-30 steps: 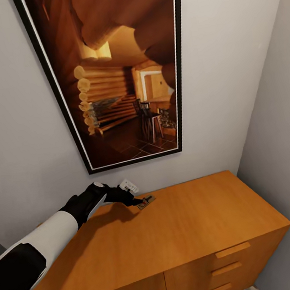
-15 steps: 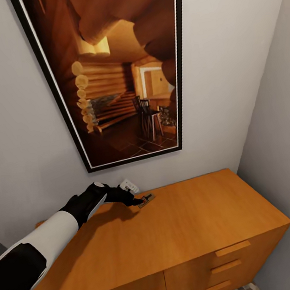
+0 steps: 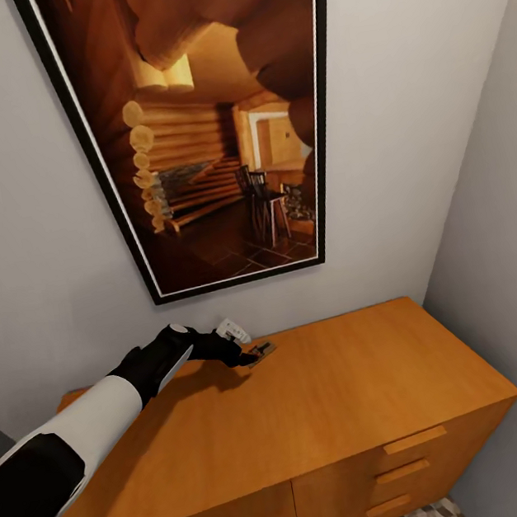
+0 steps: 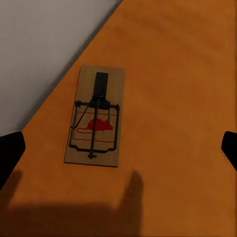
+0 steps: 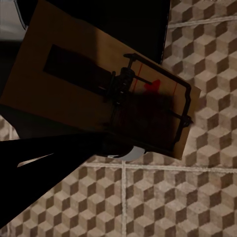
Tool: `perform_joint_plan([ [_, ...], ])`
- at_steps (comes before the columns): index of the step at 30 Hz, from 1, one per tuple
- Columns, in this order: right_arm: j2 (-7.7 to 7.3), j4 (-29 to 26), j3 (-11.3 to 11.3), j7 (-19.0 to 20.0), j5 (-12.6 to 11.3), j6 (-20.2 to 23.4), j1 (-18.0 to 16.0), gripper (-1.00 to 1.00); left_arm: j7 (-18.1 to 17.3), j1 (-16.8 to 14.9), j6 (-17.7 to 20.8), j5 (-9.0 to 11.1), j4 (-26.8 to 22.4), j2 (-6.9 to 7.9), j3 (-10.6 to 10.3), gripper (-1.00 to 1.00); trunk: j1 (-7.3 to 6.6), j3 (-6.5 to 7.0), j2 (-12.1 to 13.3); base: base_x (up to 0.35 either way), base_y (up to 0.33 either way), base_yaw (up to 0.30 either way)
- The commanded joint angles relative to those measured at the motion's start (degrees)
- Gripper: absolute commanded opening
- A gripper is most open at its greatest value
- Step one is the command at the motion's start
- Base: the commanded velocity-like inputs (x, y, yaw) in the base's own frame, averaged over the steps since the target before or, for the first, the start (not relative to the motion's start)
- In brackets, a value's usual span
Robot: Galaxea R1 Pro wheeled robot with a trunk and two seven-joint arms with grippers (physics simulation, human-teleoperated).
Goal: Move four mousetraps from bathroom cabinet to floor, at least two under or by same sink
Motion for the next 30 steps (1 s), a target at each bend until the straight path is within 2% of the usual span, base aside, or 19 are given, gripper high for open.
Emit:
perform_joint_plan([
  [1, 0.04, 0.06, 0.28, 0.11, -0.34, -0.21, -0.05, -1.0, 0.08, -0.09, 0.49, 0.59, -0.11, -0.06, -0.29, 1.0, 0.03, -0.19, -0.13, 0.0, 0.0, 0.0],
  [10, 0.14, 0.07, 0.28, 0.11, -0.34, -0.21, -0.05, -1.0, 0.08, -0.1, 0.49, 0.58, -0.18, -0.66, -0.29, 1.0, 0.03, -0.83, -0.13, 0.0, 0.0, 0.0],
  [30, 0.23, 0.08, 0.28, 0.11, -0.34, -0.21, -0.05, -1.0, 0.08, -0.1, 0.58, 0.58, -0.24, -0.71, -0.29, 1.0, 0.03, -2.23, -0.13, 0.0, 0.0, 0.0],
])
